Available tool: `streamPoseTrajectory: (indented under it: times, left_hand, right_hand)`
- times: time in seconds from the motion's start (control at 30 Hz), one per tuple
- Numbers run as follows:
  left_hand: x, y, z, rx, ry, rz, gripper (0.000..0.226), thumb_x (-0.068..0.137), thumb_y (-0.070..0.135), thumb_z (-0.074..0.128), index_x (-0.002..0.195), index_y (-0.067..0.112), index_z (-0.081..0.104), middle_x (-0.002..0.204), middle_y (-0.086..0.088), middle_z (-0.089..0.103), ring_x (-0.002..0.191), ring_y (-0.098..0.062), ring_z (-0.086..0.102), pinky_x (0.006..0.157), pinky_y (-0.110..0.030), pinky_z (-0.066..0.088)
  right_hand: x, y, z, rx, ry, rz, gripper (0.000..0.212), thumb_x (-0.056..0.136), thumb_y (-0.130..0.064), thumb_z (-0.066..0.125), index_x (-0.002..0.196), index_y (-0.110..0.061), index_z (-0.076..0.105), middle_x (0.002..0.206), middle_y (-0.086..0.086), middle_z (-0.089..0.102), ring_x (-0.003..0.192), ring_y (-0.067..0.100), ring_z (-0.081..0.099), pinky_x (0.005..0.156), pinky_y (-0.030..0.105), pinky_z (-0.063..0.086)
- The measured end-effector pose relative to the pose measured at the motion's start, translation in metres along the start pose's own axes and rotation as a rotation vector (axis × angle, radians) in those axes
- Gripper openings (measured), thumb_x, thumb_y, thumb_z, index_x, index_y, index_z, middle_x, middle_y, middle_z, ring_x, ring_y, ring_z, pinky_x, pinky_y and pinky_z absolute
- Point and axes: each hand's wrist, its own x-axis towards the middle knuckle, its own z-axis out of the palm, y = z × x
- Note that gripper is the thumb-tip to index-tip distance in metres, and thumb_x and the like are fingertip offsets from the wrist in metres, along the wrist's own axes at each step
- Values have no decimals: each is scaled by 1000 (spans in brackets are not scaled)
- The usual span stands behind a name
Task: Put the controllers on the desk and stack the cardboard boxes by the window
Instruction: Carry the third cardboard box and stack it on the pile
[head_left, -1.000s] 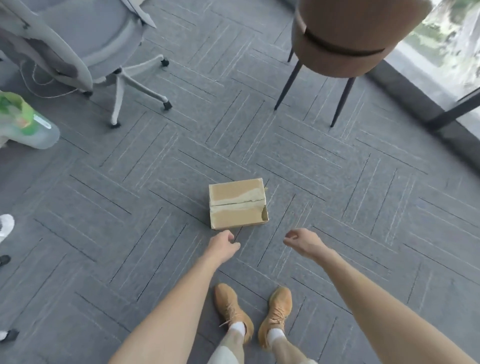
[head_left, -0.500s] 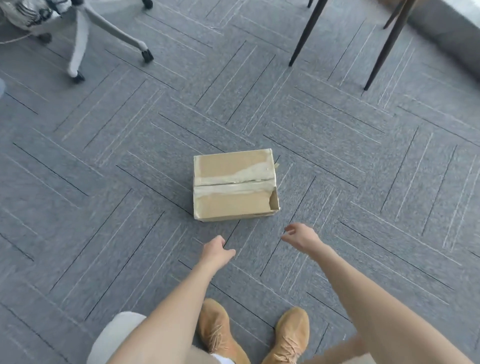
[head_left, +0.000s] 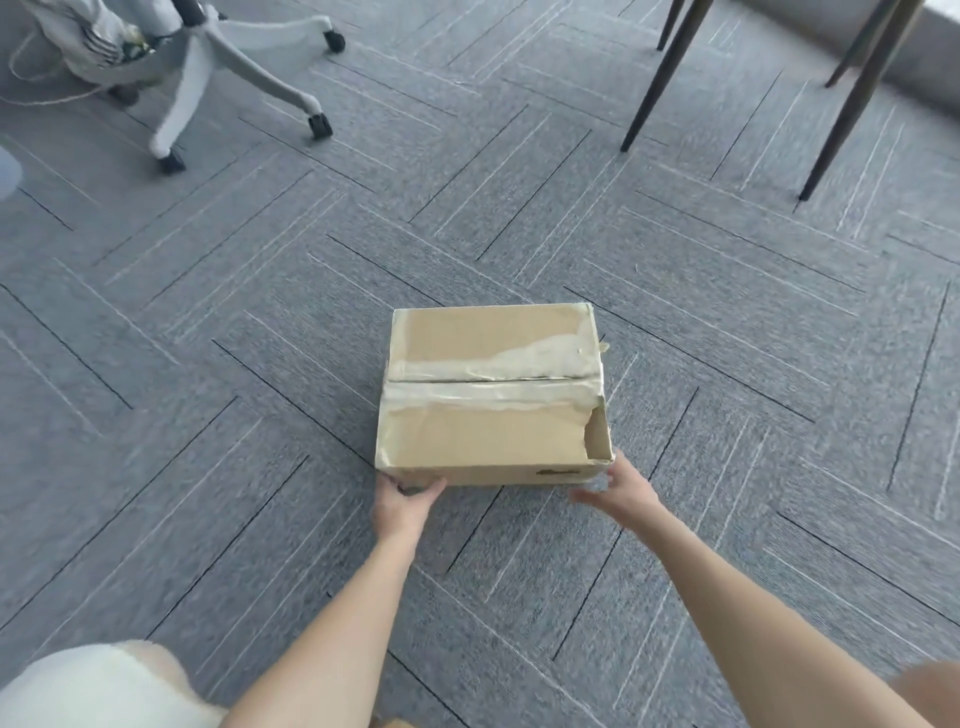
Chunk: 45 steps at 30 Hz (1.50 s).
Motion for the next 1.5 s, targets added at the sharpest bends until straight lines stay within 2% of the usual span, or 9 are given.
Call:
streamPoseTrajectory:
  times: [0.2,0.3,0.43,0.6,0.8,0.9,1.07,1.2,1.5]
  left_hand:
    - [5,4,-13,-58,-79,85,69,71,31,90,119,20,41,112,4,51,111,-20,51,91,-31,39]
    - [10,18,-21,-45,-123,166,88,67,36,91,132,15,35,122,-1,49,115,-20,49,103,-38,41]
    - [14,40,-24,-72,-201,175,91,70,37,89,131,21,24,122,-3,46,114,-20,46,108,-41,35]
    - [15,60,-33,-145,-246,174,121,35,61,93,136,24,40,125,1,61,120,-23,56,107,-55,42]
    - [7,92,-38,-129,-251,213,89,58,45,91,134,15,54,117,1,68,113,-22,61,101,-39,46]
    - [5,105,-38,-118,-260,242,100,49,57,92,133,19,54,115,5,69,113,-21,62,103,-43,47]
    - [-19,139,-39,-106,-296,246,78,68,38,88,134,15,53,112,3,67,112,-22,58,104,-43,43]
    - [-57,175,-52,-71,-311,250,80,68,38,88,135,14,52,121,-2,67,116,-26,58,105,-47,44]
    - [-231,317,-98,61,-386,330,84,66,41,89,137,17,52,116,4,65,110,-18,57,99,-37,46]
  right_hand:
    - [4,-9,3,109,24,-81,72,62,-57,88,121,-22,65,107,-10,72,100,10,67,95,40,57]
    - [3,-23,-9,191,58,-149,59,59,-52,90,96,-13,66,100,-2,71,95,16,69,92,39,57]
    - [7,-46,-26,349,34,-221,95,43,-54,94,114,-14,44,117,12,62,104,25,69,91,45,60]
    - [5,-69,-36,423,43,-233,123,32,-64,94,132,-22,36,119,4,59,111,22,64,96,46,56]
    - [-6,-83,-50,415,33,-245,84,52,-43,90,126,-28,55,111,-5,72,102,13,66,99,49,51]
    - [-11,-88,-59,450,51,-220,74,53,-44,89,119,-31,59,107,-7,74,101,15,67,100,56,50]
    - [-42,-101,-86,511,72,-201,73,55,-43,90,120,-31,59,108,-5,75,107,23,67,99,63,49]
    - [-87,-122,-120,520,120,-217,65,71,-30,88,128,-27,56,110,-6,73,106,18,66,100,56,49]
    - [-265,-178,-246,656,238,-156,70,71,-28,88,132,-23,53,108,-10,70,101,10,65,94,43,53]
